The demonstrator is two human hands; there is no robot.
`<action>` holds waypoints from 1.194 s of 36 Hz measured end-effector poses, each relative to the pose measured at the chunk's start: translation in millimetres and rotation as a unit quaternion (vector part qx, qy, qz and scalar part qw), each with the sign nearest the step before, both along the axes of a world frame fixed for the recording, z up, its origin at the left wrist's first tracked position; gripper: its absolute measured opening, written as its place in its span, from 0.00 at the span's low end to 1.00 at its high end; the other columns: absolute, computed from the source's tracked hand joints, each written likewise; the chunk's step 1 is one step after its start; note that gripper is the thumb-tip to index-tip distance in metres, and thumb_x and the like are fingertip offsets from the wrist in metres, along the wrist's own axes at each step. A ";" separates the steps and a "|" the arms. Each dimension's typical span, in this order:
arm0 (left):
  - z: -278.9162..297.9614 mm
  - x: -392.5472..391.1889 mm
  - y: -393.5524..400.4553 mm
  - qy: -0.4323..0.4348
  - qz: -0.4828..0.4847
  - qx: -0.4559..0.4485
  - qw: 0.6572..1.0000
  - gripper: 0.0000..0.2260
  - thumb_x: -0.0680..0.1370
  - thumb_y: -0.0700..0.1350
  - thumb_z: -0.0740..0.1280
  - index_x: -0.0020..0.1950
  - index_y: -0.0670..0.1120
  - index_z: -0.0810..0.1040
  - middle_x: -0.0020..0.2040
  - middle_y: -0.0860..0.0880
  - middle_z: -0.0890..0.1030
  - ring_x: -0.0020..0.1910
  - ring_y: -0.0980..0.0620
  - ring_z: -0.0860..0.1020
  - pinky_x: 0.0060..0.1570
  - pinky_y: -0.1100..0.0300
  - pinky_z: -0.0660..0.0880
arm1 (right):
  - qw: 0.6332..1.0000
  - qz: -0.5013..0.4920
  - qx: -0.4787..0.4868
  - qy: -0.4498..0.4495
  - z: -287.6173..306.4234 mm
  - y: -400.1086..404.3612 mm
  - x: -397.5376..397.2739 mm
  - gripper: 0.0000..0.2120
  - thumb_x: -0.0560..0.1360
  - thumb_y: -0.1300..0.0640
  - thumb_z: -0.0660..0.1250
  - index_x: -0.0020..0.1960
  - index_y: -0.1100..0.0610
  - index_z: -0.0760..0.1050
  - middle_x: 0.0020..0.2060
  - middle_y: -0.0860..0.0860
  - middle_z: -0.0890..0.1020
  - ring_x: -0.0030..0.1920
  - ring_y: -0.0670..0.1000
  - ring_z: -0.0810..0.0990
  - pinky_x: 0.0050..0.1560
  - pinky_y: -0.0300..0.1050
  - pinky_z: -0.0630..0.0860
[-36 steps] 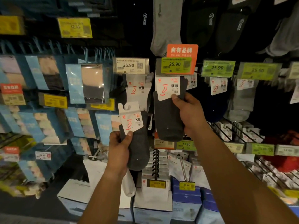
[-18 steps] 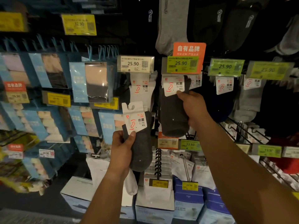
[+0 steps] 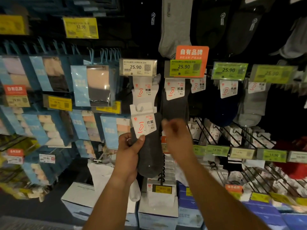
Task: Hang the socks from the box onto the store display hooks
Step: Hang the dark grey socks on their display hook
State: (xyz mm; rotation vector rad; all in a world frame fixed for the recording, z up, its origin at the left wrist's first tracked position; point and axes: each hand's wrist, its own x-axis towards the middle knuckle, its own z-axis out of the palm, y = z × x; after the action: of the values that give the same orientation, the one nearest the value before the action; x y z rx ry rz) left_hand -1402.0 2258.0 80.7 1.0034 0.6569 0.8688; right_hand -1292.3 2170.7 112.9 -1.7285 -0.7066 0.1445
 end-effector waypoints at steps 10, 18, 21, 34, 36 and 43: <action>11.9 11.2 -17.1 -0.058 -0.101 -0.074 0.990 0.16 0.82 0.54 0.62 0.67 0.50 0.79 0.58 0.47 0.85 0.57 0.48 0.84 0.50 0.53 0.81 | 0.993 0.030 0.058 0.096 -33.9 0.0 -11.3 0.12 0.76 0.47 0.70 0.57 0.47 0.73 0.49 0.41 0.81 0.53 0.46 0.82 0.56 0.45 0.80; 9.7 12.0 -16.2 -0.043 -0.080 -0.057 0.994 0.12 0.85 0.43 0.61 0.66 0.48 0.78 0.56 0.47 0.86 0.53 0.49 0.85 0.43 0.56 0.82 | 0.977 0.039 0.132 0.166 -34.3 -10.6 -5.9 0.12 0.78 0.54 0.69 0.61 0.49 0.74 0.56 0.46 0.82 0.57 0.48 0.81 0.59 0.50 0.80; 8.1 12.1 -13.0 -0.043 -0.059 -0.043 0.996 0.13 0.85 0.41 0.59 0.67 0.47 0.77 0.57 0.48 0.86 0.56 0.50 0.84 0.49 0.54 0.81 | 0.973 0.027 0.147 0.174 -28.8 -18.9 5.6 0.10 0.78 0.55 0.68 0.59 0.47 0.74 0.54 0.45 0.83 0.56 0.48 0.82 0.57 0.48 0.80; 7.0 13.5 -1.4 -0.023 -0.038 -0.027 0.999 0.13 0.85 0.43 0.61 0.68 0.50 0.77 0.60 0.51 0.84 0.59 0.51 0.82 0.53 0.53 0.80 | 0.967 0.051 0.221 0.114 27.4 -21.9 43.0 0.07 0.79 0.61 0.67 0.56 0.54 0.74 0.53 0.45 0.83 0.55 0.48 0.83 0.56 0.48 0.80; 7.5 13.1 -0.1 -0.022 -0.037 -0.026 0.999 0.13 0.85 0.43 0.61 0.68 0.50 0.77 0.59 0.51 0.85 0.58 0.52 0.83 0.50 0.55 0.80 | 0.967 0.051 0.225 0.107 34.4 -19.0 45.4 0.07 0.79 0.61 0.67 0.55 0.53 0.74 0.54 0.47 0.83 0.56 0.49 0.83 0.56 0.50 0.80; 6.2 12.1 3.0 -0.018 -0.039 -0.021 0.999 0.13 0.85 0.42 0.60 0.67 0.50 0.77 0.58 0.51 0.85 0.52 0.56 0.85 0.41 0.62 0.81 | 0.973 0.027 0.200 0.111 45.6 -7.8 56.9 0.06 0.79 0.58 0.68 0.55 0.54 0.72 0.52 0.49 0.82 0.53 0.50 0.82 0.51 0.46 0.81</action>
State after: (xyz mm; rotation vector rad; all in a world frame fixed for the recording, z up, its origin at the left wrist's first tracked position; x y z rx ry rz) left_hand -1390.0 2261.0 86.8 0.9674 0.6001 0.7997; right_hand -1235.4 2162.8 158.5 -1.2862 -0.5705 0.2145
